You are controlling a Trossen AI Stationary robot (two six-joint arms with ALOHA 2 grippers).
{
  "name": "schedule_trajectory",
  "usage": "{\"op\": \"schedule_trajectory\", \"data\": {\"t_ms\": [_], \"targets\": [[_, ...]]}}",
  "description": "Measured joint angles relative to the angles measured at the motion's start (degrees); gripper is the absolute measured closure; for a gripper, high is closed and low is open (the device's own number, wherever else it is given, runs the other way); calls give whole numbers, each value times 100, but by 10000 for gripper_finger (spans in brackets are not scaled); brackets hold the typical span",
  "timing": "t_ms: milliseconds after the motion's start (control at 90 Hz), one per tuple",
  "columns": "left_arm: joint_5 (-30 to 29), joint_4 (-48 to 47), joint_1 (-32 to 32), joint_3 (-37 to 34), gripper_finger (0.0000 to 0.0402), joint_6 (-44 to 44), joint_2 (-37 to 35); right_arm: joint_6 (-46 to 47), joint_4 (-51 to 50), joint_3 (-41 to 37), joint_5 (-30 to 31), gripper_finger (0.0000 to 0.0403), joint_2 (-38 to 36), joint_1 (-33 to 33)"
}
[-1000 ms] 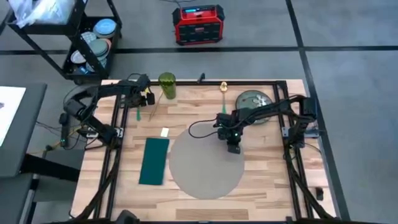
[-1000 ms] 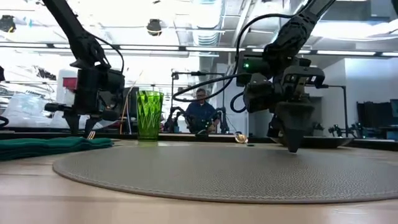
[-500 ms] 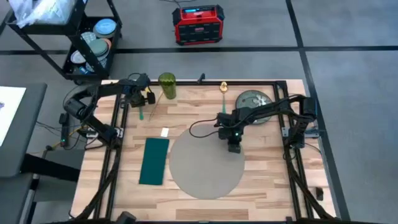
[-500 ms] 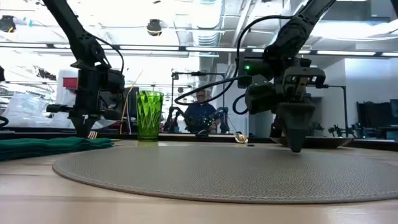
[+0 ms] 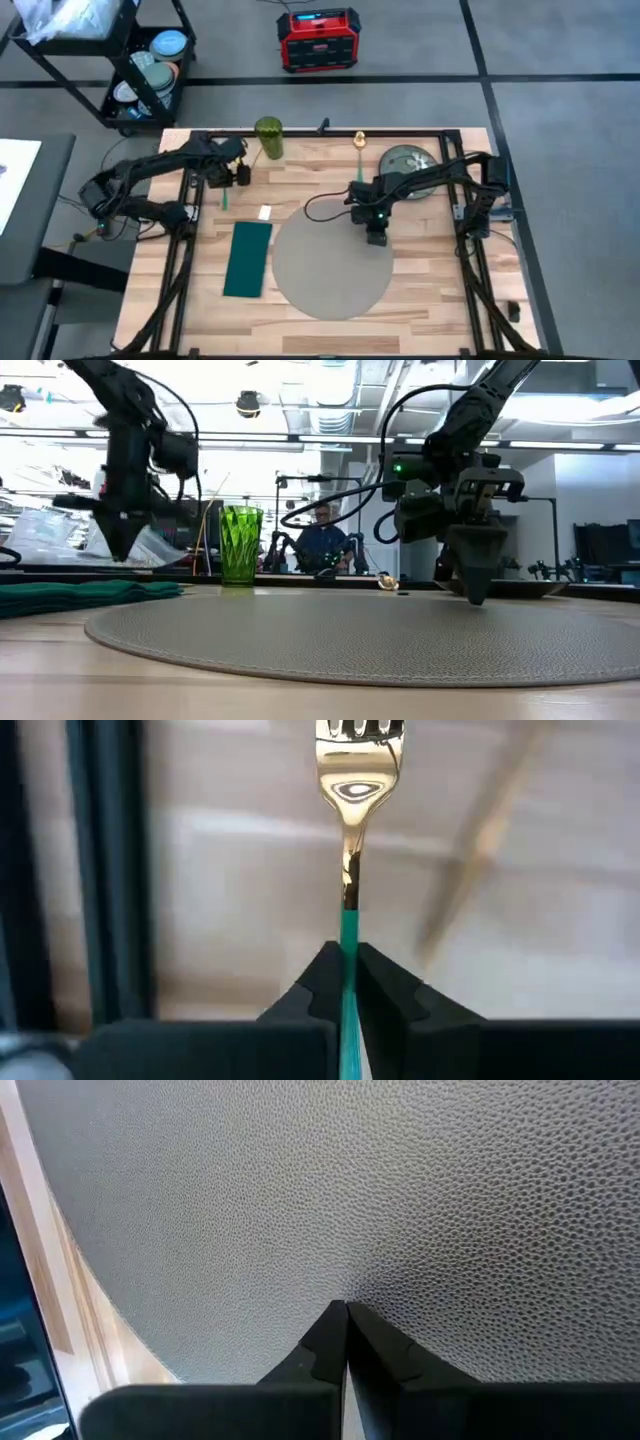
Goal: Set table place
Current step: Put the fork on the green napkin
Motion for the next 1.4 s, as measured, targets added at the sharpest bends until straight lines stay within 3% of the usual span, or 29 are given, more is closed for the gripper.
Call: {"op": "schedule_trajectory", "data": {"t_ms": [311, 589, 800, 933, 1078, 1400], "targets": [[257, -190, -2731, 7, 401, -2331, -715, 89, 15, 2, -4, 403, 0, 175], [359, 274, -5124, 12, 401, -4788, -672, 224, 43, 2, -5, 403, -2, 313], [347, 734, -6352, 15, 401, -6094, -147, 309, 70, 2, -8, 403, -2, 345], [458, 1126, -6749, 18, 401, -6396, 373, 317, 70, 2, -8, 403, -2, 341], [403, 1100, -6733, 18, 401, -6525, 723, 317, 76, 2, -8, 403, -2, 343], [356, 870, -6152, 17, 401, -5436, 789, 345, 63, 2, -13, 403, -2, 343]]}}
